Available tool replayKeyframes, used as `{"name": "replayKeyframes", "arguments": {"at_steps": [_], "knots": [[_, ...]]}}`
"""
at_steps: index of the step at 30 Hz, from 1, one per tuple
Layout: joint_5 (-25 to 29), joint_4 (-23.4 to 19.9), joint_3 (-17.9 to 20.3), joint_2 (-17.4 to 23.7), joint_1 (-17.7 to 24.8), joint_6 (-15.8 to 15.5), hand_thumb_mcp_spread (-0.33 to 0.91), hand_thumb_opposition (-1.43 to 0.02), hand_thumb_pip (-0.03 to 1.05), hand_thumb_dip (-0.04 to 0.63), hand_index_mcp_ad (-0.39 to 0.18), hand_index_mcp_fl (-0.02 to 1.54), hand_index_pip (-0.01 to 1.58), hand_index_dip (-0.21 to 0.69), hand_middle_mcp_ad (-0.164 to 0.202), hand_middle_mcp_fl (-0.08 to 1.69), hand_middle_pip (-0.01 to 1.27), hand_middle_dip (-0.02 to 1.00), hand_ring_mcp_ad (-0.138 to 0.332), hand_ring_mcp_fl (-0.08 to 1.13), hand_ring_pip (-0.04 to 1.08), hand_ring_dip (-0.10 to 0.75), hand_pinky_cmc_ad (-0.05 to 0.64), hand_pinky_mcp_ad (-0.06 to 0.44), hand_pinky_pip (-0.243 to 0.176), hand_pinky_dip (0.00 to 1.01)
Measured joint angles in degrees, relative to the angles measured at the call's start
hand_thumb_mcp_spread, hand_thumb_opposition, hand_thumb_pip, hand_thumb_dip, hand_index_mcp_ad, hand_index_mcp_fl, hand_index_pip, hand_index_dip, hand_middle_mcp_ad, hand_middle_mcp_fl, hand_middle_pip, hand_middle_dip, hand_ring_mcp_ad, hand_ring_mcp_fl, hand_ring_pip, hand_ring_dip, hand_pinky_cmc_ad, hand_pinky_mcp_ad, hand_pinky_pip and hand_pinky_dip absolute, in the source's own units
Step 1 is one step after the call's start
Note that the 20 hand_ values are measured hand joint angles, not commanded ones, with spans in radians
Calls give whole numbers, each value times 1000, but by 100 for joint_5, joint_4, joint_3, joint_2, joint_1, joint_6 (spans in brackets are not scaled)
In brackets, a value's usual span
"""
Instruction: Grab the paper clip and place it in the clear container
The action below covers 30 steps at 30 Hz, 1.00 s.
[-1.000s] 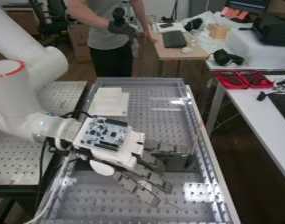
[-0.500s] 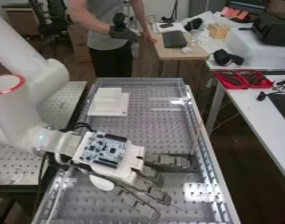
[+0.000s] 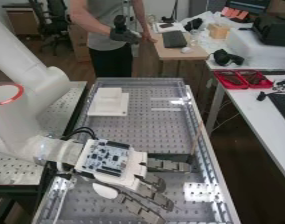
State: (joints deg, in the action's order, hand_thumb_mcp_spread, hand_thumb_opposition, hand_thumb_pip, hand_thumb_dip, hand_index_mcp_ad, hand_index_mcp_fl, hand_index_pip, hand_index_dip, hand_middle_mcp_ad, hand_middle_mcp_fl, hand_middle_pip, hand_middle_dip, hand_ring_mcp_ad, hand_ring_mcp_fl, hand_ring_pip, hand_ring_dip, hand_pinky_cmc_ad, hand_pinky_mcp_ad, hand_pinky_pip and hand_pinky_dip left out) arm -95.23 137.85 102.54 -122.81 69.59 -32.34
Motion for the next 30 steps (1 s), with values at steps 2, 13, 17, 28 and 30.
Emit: {"name": "replayKeyframes", "arguments": {"at_steps": [2, 13, 17, 28, 30], "knots": [[-10, -41, 2, -5, -12, 2, 541, -873, 738, 346, -173, 143, 117, -134, -16, 447, 632, 637, 73, 333, 187, 450, 363, 264, 2, 190], [-51, -61, -28, -49, -47, 17, 632, -922, 737, 346, -192, 183, 113, -134, -99, 545, 808, 696, 51, 346, 218, 469, 393, 265, 5, 192], [-42, -128, -3, -49, -41, 5, 663, -941, 731, 349, -195, 192, 113, -134, -106, 571, 859, 733, 52, 349, 215, 469, 412, 265, 21, 195], [-23, -74, -23, -55, -20, 17, 675, -956, 696, 349, -202, 192, 113, -134, -145, 588, 895, 770, 51, 367, 215, 473, 415, 265, 21, 195], [-36, -46, -40, -51, -19, 17, 675, -956, 696, 349, -204, 192, 113, -134, -145, 585, 887, 770, 51, 363, 222, 483, 412, 265, 21, 195]]}}
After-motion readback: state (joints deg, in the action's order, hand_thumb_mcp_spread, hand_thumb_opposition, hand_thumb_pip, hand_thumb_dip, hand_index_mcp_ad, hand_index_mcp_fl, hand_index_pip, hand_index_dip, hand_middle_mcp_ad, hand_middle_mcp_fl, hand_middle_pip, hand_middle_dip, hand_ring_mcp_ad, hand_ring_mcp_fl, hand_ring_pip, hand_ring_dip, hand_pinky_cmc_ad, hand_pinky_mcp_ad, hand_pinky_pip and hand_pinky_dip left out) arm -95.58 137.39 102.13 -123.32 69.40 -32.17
